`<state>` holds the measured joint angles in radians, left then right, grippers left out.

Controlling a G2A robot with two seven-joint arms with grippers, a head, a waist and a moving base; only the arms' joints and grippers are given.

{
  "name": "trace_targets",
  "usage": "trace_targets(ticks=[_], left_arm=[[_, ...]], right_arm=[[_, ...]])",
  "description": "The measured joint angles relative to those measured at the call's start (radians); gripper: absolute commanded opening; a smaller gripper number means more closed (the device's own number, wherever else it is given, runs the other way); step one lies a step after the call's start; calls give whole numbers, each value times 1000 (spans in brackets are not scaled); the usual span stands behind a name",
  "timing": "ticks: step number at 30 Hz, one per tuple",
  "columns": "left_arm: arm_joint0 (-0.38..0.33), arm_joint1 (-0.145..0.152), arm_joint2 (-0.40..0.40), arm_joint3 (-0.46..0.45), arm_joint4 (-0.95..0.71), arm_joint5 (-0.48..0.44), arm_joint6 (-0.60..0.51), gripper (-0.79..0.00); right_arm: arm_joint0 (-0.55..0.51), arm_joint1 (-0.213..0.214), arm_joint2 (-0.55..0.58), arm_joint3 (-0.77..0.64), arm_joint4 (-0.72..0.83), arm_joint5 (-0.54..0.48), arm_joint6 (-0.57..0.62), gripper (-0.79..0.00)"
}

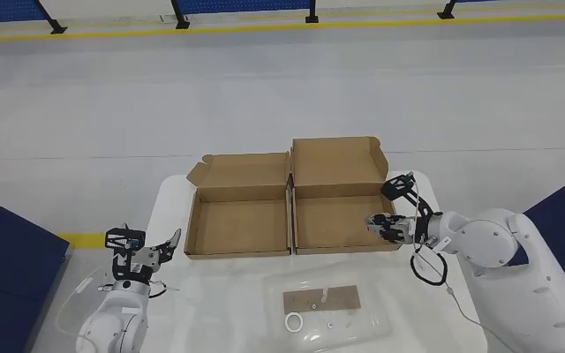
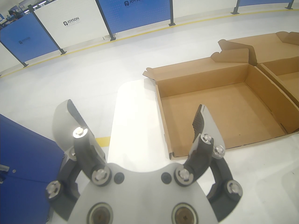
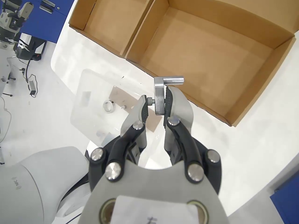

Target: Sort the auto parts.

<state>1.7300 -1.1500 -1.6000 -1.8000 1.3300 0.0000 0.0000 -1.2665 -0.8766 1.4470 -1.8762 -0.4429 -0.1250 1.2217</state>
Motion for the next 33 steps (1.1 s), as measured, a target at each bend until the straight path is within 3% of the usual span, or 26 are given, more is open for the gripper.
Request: trace_targets(ticks=[6, 13, 21, 33], left_arm=[[0, 0, 0, 0, 0, 0, 0, 0], [0, 0, 0, 0, 0, 0, 0, 0], [0, 0, 0, 0, 0, 0, 0, 0], [0, 0, 0, 0, 0, 0, 0, 0]], right_arm=[[-11, 0, -14, 1, -36, 21, -24, -785], [65, -31, -212, 131, -297, 217, -127, -785], [250, -98, -426, 397, -326, 314, -245, -785], [328, -142, -511, 533, -390, 346, -328, -785]])
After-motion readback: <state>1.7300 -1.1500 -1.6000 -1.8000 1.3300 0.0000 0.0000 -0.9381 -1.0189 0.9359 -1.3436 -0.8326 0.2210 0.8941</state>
